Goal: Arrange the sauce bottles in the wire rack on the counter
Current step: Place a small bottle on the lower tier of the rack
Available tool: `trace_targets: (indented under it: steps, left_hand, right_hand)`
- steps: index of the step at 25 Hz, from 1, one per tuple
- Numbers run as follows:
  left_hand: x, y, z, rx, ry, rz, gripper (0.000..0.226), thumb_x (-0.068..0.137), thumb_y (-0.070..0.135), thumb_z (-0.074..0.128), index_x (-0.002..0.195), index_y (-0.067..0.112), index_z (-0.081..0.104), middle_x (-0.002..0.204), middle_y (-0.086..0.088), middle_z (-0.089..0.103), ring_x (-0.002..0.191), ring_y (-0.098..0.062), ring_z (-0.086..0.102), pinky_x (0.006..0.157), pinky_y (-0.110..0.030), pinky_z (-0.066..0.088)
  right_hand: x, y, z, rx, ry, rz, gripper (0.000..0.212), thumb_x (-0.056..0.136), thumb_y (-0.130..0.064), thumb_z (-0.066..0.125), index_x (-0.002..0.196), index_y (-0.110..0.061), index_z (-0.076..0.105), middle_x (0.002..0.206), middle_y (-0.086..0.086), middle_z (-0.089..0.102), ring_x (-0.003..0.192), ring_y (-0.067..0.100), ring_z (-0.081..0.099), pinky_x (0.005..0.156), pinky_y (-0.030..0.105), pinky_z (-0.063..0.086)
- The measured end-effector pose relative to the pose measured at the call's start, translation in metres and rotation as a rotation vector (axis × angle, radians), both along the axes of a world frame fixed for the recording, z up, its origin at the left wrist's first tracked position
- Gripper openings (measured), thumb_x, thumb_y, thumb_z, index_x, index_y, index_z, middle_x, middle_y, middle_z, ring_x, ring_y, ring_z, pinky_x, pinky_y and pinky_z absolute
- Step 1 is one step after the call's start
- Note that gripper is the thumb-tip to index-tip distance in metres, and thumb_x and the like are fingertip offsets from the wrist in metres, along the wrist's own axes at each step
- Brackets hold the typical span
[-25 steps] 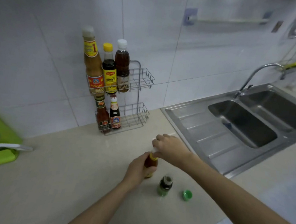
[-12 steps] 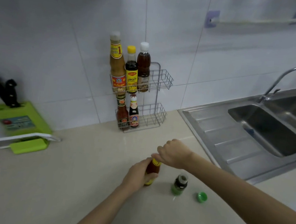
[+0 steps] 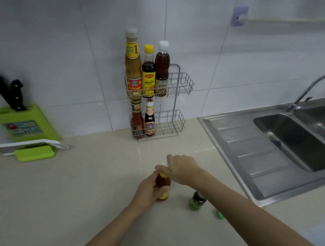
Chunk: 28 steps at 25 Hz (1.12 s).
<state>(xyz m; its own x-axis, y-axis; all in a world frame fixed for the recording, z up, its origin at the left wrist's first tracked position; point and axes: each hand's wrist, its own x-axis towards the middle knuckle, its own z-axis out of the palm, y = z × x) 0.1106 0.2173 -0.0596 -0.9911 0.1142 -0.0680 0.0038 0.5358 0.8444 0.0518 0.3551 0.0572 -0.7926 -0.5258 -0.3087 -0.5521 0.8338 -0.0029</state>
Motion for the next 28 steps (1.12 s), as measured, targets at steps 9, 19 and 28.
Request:
trace_targets:
  steps: [9,19,28]
  left_hand:
    - [0.002,-0.014,0.011,-0.022,-0.059,-0.103,0.054,0.09,0.034,0.059,0.136,0.037,0.029,0.133,0.016,0.047,0.116,0.009,0.046,0.094,-0.009,0.039]
    - [-0.013,-0.04,-0.006,-0.165,-0.058,0.028,0.048,0.089,0.01,0.055,0.135,0.015,0.043,0.137,-0.003,0.047,0.129,-0.013,0.046,0.11,-0.022,0.035]
    - [-0.073,-0.081,-0.01,0.052,-0.082,0.343,0.026,0.085,0.0,0.064,0.11,0.004,0.058,0.113,-0.013,0.063,0.111,-0.029,0.06,0.098,-0.033,0.048]
  right_hand:
    - [-0.012,0.003,0.007,-0.141,-0.002,0.307,0.03,0.087,-0.034,0.056,0.107,-0.013,0.057,0.105,0.009,0.061,0.09,0.03,0.059,0.072,0.039,0.048]
    - [-0.034,0.016,-0.007,-0.282,-0.136,0.294,0.036,0.085,-0.038,0.06,0.118,-0.022,0.054,0.112,0.001,0.062,0.097,0.02,0.058,0.083,0.035,0.049]
    - [-0.104,0.049,-0.036,-0.85,-0.054,-0.444,0.03,0.08,-0.049,0.068,0.077,-0.02,0.063,0.06,-0.001,0.07,0.053,0.009,0.066,0.055,0.029,0.054]
